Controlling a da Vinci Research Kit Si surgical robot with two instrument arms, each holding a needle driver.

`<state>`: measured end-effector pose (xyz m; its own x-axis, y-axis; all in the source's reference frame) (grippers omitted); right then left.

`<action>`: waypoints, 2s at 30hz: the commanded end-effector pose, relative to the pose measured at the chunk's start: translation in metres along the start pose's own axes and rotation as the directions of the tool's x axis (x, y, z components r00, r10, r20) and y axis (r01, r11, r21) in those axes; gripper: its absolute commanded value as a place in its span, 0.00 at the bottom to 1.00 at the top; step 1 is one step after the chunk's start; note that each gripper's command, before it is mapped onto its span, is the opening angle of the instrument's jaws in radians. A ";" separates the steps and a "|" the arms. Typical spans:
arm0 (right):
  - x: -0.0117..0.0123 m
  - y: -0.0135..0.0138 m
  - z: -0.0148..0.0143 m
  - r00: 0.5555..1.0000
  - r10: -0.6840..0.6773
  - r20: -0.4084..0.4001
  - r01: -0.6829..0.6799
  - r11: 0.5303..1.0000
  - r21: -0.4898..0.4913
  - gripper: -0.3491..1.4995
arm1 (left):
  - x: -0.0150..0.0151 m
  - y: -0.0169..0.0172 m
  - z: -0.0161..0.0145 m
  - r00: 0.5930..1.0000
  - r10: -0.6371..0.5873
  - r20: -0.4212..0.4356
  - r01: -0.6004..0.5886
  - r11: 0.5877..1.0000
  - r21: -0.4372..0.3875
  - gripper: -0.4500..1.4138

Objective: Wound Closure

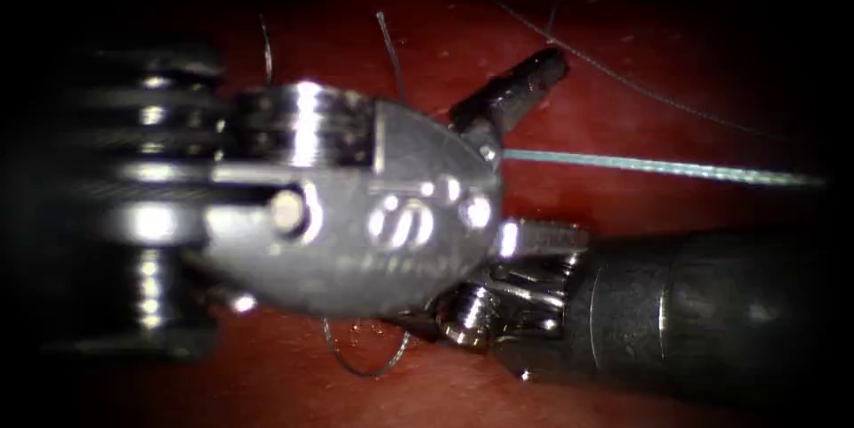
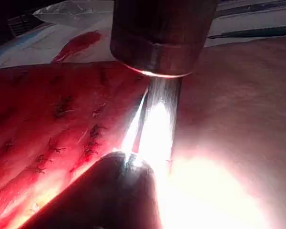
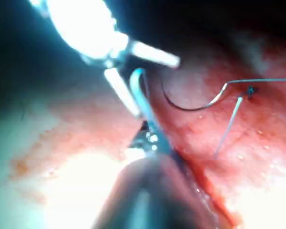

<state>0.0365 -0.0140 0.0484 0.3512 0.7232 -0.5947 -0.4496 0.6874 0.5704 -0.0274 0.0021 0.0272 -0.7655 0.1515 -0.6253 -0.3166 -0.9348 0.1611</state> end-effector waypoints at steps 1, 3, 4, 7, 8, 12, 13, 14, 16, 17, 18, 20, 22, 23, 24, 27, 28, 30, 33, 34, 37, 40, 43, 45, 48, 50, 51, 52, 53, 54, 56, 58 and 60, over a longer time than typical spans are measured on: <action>-0.0003 -0.0001 0.0008 1.000 -0.002 0.000 0.002 1.000 0.000 0.00 | 0.0005 -0.0002 0.0009 1.000 0.026 0.015 -0.026 1.000 0.017 0.36; -0.0003 -0.0001 0.0008 1.000 -0.002 0.000 0.002 1.000 0.000 0.00 | 0.0006 -0.0003 0.0010 1.000 0.024 0.019 -0.024 1.000 0.019 0.34; -0.0003 -0.0002 0.0008 1.000 -0.002 0.000 0.002 1.000 0.000 0.00 | 0.0006 -0.0003 0.0011 0.999 0.027 0.025 -0.028 0.999 0.023 0.32; -0.0003 -0.0001 0.0007 1.000 -0.002 0.003 0.002 1.000 0.000 0.00 | 0.0008 -0.0002 0.0013 0.999 0.023 0.036 -0.024 0.999 0.029 0.17; -0.0003 -0.0001 0.0007 1.000 -0.002 0.003 0.002 1.000 0.000 0.00 | 0.0009 -0.0002 0.0013 0.999 0.022 0.037 -0.023 0.999 0.030 0.06; -0.0004 -0.0001 0.0006 1.000 -0.003 0.003 0.003 1.000 0.001 0.00 | 0.0010 -0.0002 0.0011 0.999 0.031 -0.024 -0.032 0.999 -0.009 0.00; -0.0004 -0.0001 0.0005 1.000 -0.003 0.004 0.003 1.000 0.004 0.00 | 0.0010 -0.0003 0.0009 0.997 0.030 -0.065 -0.032 0.999 -0.035 0.00; -0.0005 -0.0001 0.0003 1.000 -0.003 0.004 0.003 1.000 0.006 0.00 | 0.0009 -0.0004 0.0007 0.995 0.028 -0.091 -0.033 0.998 -0.053 0.00; -0.0005 0.0000 -0.0001 1.000 -0.004 0.005 0.004 1.000 0.009 0.00 | 0.0006 -0.0011 -0.0001 0.991 0.019 -0.136 -0.027 0.998 -0.063 0.00; -0.0006 0.0000 -0.0006 1.000 -0.005 0.008 0.004 1.000 0.009 0.00 | 0.0003 -0.0016 -0.0006 0.988 0.005 -0.152 -0.014 0.998 -0.059 0.00; -0.0006 0.0001 -0.0010 1.000 -0.004 0.005 0.004 1.000 0.013 0.00 | 0.0000 -0.0021 -0.0011 0.985 -0.004 -0.171 -0.006 0.998 -0.056 0.00; -0.0006 0.0003 -0.0021 1.000 -0.002 -0.002 0.002 1.000 0.019 0.00 | -0.0010 -0.0033 -0.0026 0.983 -0.017 -0.180 0.007 0.998 -0.054 0.00; -0.0004 0.0006 -0.0032 1.000 -0.002 -0.019 0.003 1.000 0.026 0.00 | -0.0020 -0.0044 -0.0039 0.983 -0.029 -0.183 0.019 0.998 -0.054 0.00; 0.0000 0.0009 -0.0046 0.999 0.005 -0.033 -0.004 1.000 0.029 0.00 | -0.0034 -0.0054 -0.0053 0.979 -0.047 -0.198 0.038 0.998 -0.051 0.00; 0.0000 0.0009 -0.0046 0.999 0.005 -0.033 -0.004 1.000 0.029 0.00 | -0.0034 -0.0054 -0.0053 0.979 -0.047 -0.198 0.038 0.998 -0.051 0.00; 0.0004 0.0014 -0.0064 0.999 0.016 -0.043 -0.015 1.000 0.018 0.00 | -0.0055 -0.0063 -0.0072 0.975 -0.053 -0.216 0.040 0.997 -0.064 0.00; 0.0005 0.0016 -0.0069 0.999 0.021 -0.045 -0.020 1.000 0.015 0.00 | -0.0061 -0.0064 -0.0077 0.973 -0.057 -0.223 0.044 0.997 -0.066 0.00; 0.0007 0.0019 -0.0077 0.998 0.033 -0.052 -0.032 0.999 0.004 0.00 | -0.0074 -0.0064 -0.0086 0.970 -0.057 -0.235 0.041 0.997 -0.071 0.00; 0.0009 0.0023 -0.0083 0.997 0.040 -0.059 -0.041 0.999 -0.012 0.00 | -0.0086 -0.0061 -0.0096 0.961 -0.064 -0.270 0.043 0.996 -0.082 0.00; 0.0009 0.0023 -0.0085 0.998 0.037 -0.058 -0.038 0.999 -0.012 0.00 | -0.0089 -0.0060 -0.0098 0.956 -0.063 -0.286 0.039 0.995 -0.091 0.00; 0.0008 0.0025 -0.0091 0.997 0.041 -0.060 -0.042 0.999 -0.010 0.00 | -0.0099 -0.0056 -0.0108 0.936 -0.061 -0.346 0.025 0.994 -0.109 0.00; 0.0007 0.0025 -0.0099 0.997 0.042 -0.070 -0.042 0.999 -0.001 0.00 | -0.0105 -0.0053 -0.0114 0.918 -0.059 -0.392 0.013 0.993 -0.119 0.00; 0.0012 0.0028 -0.0120 0.992 0.042 -0.119 -0.039 0.999 0.033 0.00 | -0.0115 -0.0039 -0.0114 0.885 -0.043 -0.464 -0.027 0.990 -0.142 0.00; 0.0015 0.0030 -0.0128 0.989 0.049 -0.137 -0.043 0.998 0.046 0.00 | -0.0121 -0.0031 -0.0111 0.874 -0.019 -0.486 -0.056 0.989 -0.139 0.00; 0.0019 0.0033 -0.0142 0.986 0.058 -0.155 -0.048 0.997 0.067 0.00 | -0.0130 -0.0019 -0.0104 0.863 0.010 -0.506 -0.089 0.987 -0.131 0.00; 0.0020 0.0034 -0.0149 0.985 0.062 -0.164 -0.049 0.996 0.081 0.00 | -0.0138 -0.0011 -0.0097 0.867 0.059 -0.495 -0.137 0.983 -0.123 0.00; 0.0020 0.0034 -0.0151 0.984 0.063 -0.169 -0.049 0.995 0.084 0.00 | -0.0141 -0.0009 -0.0094 0.871 0.080 -0.485 -0.156 0.981 -0.119 0.00; 0.0020 0.0034 -0.0153 0.983 0.064 -0.171 -0.050 0.995 0.086 0.00 | -0.0146 -0.0005 -0.0090 0.877 0.110 -0.467 -0.184 0.976 -0.115 0.00; 0.0020 0.0033 -0.0154 0.983 0.064 -0.172 -0.048 0.994 0.099 0.00 | -0.0149 -0.0003 -0.0087 0.879 0.129 -0.460 -0.201 0.973 -0.111 0.00; 0.0020 0.0033 -0.0154 0.982 0.065 -0.176 -0.046 0.993 0.112 0.00 | -0.0151 -0.0001 -0.0084 0.882 0.148 -0.447 -0.217 0.971 -0.105 0.00; 0.0021 0.0032 -0.0153 0.980 0.066 -0.187 -0.039 0.989 0.145 0.05 | -0.0157 0.0000 -0.0079 0.889 0.173 -0.424 -0.230 0.969 -0.088 0.00; 0.0021 0.0031 -0.0152 0.978 0.066 -0.197 -0.031 0.984 0.173 0.42 | -0.0162 -0.0001 -0.0074 0.892 0.179 -0.414 -0.231 0.970 -0.079 0.00; 0.0023 0.0031 -0.0149 0.977 0.047 -0.208 -0.003 0.978 0.209 0.80 | -0.0166 -0.0001 -0.0072 0.897 0.184 -0.402 -0.231 0.970 -0.070 0.00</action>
<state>0.0231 -0.0109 0.0397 0.1490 0.7257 -0.6717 -0.2708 0.6833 0.6781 -0.0100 -0.0027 0.0318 -0.5265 -0.1658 -0.8339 -0.0934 -0.9636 0.2505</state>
